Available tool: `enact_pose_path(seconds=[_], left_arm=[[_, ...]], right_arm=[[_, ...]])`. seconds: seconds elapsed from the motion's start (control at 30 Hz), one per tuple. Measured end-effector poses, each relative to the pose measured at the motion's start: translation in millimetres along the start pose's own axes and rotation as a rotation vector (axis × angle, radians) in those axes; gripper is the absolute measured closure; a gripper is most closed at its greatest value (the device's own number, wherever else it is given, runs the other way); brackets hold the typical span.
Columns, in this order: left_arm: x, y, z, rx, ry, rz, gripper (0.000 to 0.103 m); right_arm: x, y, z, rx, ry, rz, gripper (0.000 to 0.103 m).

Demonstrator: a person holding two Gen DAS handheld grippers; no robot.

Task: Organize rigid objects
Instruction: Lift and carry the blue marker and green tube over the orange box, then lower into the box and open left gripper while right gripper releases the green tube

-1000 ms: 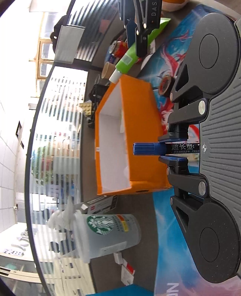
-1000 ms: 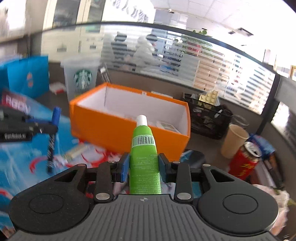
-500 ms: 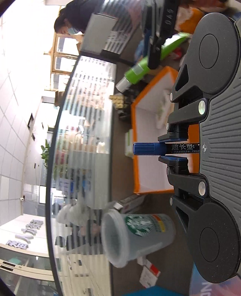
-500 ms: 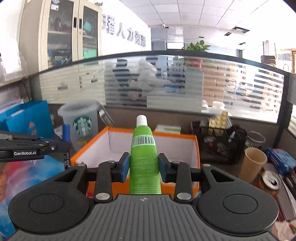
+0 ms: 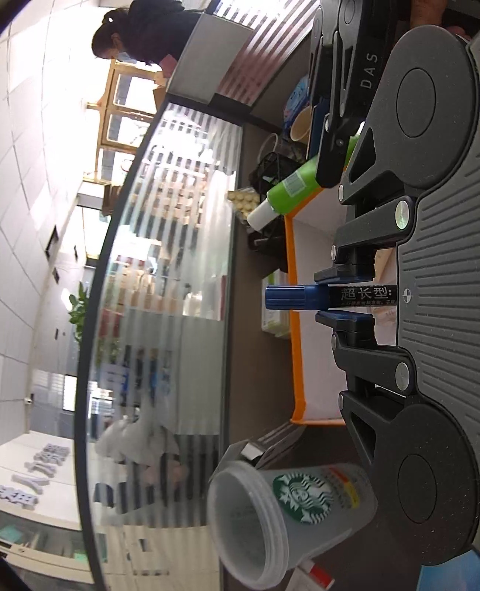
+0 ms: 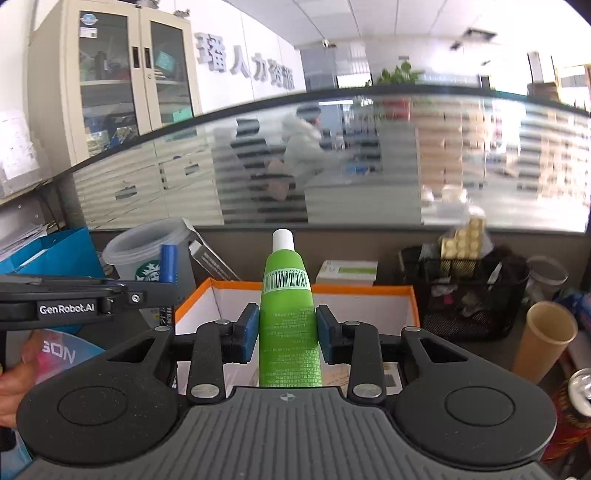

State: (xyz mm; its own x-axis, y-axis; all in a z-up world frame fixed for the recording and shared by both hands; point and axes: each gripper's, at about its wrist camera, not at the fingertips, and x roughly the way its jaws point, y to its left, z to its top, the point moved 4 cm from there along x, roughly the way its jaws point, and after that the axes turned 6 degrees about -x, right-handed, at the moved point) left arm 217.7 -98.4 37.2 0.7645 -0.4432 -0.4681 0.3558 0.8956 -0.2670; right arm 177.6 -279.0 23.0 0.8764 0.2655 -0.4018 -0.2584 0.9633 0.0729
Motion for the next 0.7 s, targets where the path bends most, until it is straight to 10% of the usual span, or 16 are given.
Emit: enact_pose_path(seconds=[0.7], left_arm=[[102.7,37.2,-28.0,-0.051,0.220,0.087,0.090]], right_arm=[[109.6,-6.1,-44.2,-0.034,0.282,-0.036,0.072]])
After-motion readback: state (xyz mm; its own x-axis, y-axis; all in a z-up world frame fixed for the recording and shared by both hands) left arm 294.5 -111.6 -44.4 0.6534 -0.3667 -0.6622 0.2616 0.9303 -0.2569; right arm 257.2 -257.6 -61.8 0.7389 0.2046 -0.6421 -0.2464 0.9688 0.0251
